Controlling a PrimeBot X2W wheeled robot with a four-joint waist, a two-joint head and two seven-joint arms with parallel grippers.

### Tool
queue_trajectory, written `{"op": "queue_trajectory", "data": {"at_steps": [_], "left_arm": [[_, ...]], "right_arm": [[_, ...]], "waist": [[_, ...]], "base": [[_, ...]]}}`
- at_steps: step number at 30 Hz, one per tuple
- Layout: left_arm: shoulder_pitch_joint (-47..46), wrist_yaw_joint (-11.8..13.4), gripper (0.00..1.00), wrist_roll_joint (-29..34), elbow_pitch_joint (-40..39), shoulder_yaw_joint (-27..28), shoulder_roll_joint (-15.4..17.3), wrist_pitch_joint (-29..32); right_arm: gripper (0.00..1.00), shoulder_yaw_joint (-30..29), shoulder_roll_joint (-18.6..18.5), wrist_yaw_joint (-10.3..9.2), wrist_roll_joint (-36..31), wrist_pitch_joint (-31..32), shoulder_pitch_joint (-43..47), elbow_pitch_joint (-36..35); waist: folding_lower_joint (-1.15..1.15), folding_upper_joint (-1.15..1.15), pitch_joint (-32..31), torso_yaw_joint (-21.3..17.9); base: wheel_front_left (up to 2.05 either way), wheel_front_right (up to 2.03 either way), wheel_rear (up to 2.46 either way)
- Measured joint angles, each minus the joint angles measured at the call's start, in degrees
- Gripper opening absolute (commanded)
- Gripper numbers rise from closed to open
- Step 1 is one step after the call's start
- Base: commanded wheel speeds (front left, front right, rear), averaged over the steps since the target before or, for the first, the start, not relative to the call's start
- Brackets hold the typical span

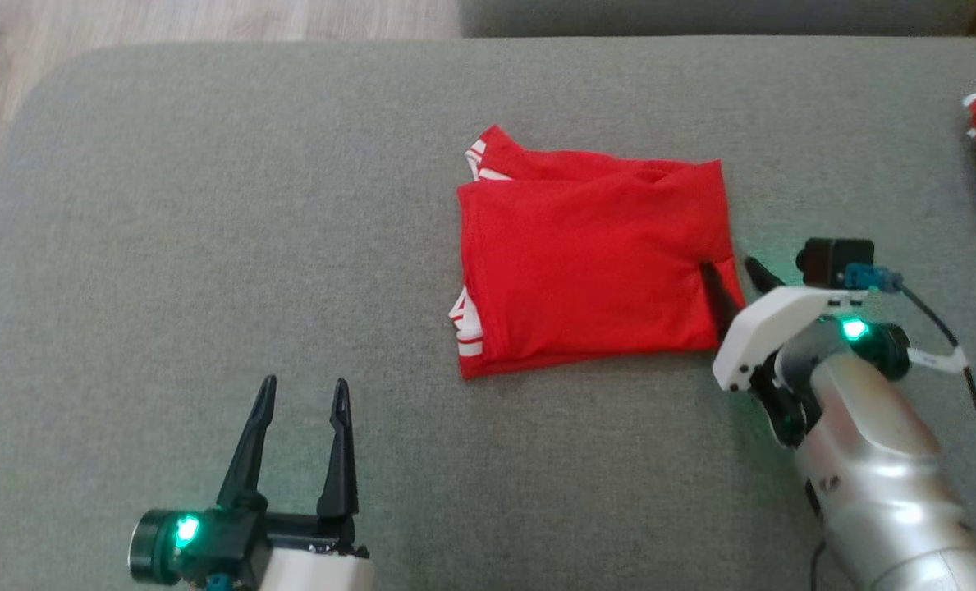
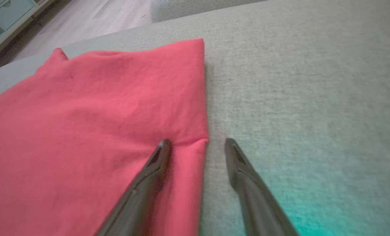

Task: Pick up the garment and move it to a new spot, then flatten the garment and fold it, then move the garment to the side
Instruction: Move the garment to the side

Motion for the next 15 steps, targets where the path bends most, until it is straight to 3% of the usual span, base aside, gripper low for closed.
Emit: {"op": "queue_trajectory", "data": {"at_steps": [7,14,15], "left_arm": [[-1.1,0.7,1.0,-0.5,-0.6,0.3,0.0,0.0],[-6.4,-0.1,1.0,0.2,-1.2,0.4,-0.1,0.0],[-6.4,-0.1,1.0,0.2,-1.2,0.4,-0.1,0.0]], "right_arm": [[0.0,3.8,-1.1,0.02,-0.2,-4.0,-4.5,0.8],[0.0,3.8,-10.2,0.02,-2.6,-5.3,-13.2,-1.4],[0.0,3.8,-10.2,0.02,-2.6,-5.3,-13.2,-1.4]], "waist": [[-0.01,0.0,3.1,-1.3],[0.01,0.0,7.9,-5.8],[0.01,0.0,7.9,-5.8]], "base": [[0.0,0.0,0.0],[0.0,0.0,0.0],[0.0,0.0,0.0]]}}
